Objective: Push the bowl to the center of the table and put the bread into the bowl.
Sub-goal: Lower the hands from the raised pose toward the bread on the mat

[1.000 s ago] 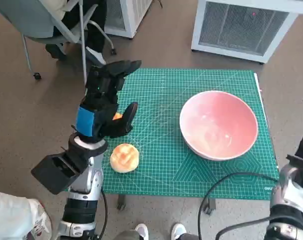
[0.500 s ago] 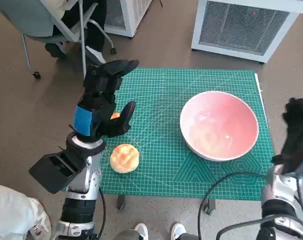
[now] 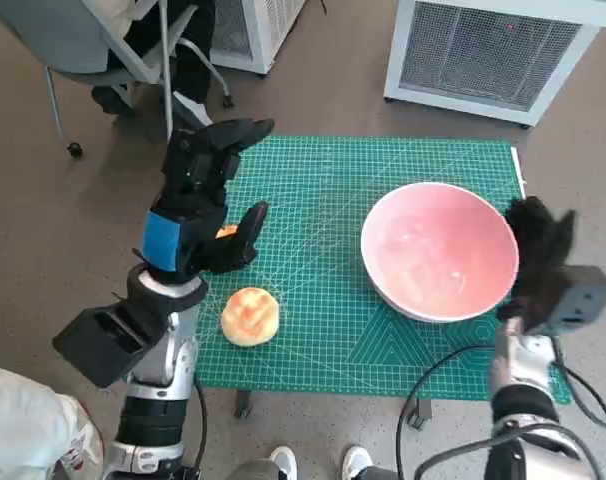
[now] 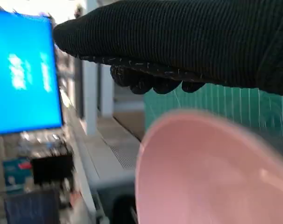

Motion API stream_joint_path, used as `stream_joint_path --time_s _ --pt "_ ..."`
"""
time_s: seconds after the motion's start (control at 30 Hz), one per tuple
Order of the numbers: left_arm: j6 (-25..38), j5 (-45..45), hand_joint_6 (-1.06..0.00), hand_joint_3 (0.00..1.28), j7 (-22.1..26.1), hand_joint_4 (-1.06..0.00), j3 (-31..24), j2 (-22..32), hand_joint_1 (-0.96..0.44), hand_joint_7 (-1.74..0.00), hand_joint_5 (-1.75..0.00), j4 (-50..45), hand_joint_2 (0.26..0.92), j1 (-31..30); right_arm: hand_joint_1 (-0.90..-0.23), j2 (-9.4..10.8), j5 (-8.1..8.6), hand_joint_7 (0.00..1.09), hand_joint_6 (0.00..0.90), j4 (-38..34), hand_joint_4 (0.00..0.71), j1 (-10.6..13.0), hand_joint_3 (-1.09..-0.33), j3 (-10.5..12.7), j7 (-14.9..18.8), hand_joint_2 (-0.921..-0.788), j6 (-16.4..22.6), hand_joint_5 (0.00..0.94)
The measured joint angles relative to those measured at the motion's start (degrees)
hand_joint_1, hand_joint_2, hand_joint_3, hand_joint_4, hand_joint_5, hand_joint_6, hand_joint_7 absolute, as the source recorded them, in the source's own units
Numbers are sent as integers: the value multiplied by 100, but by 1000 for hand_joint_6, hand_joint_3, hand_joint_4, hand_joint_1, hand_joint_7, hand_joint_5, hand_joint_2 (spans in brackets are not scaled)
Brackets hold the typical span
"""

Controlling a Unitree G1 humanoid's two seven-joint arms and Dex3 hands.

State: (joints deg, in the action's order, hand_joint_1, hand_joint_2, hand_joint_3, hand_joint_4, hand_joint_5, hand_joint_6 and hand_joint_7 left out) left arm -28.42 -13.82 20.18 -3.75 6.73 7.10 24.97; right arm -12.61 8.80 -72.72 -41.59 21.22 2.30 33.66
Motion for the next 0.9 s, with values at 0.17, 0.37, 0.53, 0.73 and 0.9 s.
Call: stream_joint_path --time_s 0.17,0.37,0.53,0.73,0.9 --pt "34 0 1 749 0 1 -44 40 -257 -1009 -798 -51 724 -63 -285 147 1 444 251 -11 448 -116 -526 -14 101 -921 -132 6" --pt "62 1 1 737 -5 1 -89 96 -255 -1017 -799 -119 729 -123 -294 279 -11 453 246 -31 447 -259 -527 -66 145 -921 -240 4" --pt "84 2 1 728 -10 1 -103 127 -255 -1020 -798 -179 733 -174 -287 380 -27 461 239 -32 446 -361 -536 -166 148 -921 -265 3" --pt "121 2 1 719 -14 1 -116 157 -256 -1017 -797 -201 737 -203 -281 486 -109 465 221 -38 441 -499 -540 -283 148 -921 -298 1" --pt "125 3 1 705 -32 1 -135 169 -256 -1008 -794 -220 744 -252 -272 581 -112 472 211 -44 433 -595 -541 -295 175 -921 -346 0"
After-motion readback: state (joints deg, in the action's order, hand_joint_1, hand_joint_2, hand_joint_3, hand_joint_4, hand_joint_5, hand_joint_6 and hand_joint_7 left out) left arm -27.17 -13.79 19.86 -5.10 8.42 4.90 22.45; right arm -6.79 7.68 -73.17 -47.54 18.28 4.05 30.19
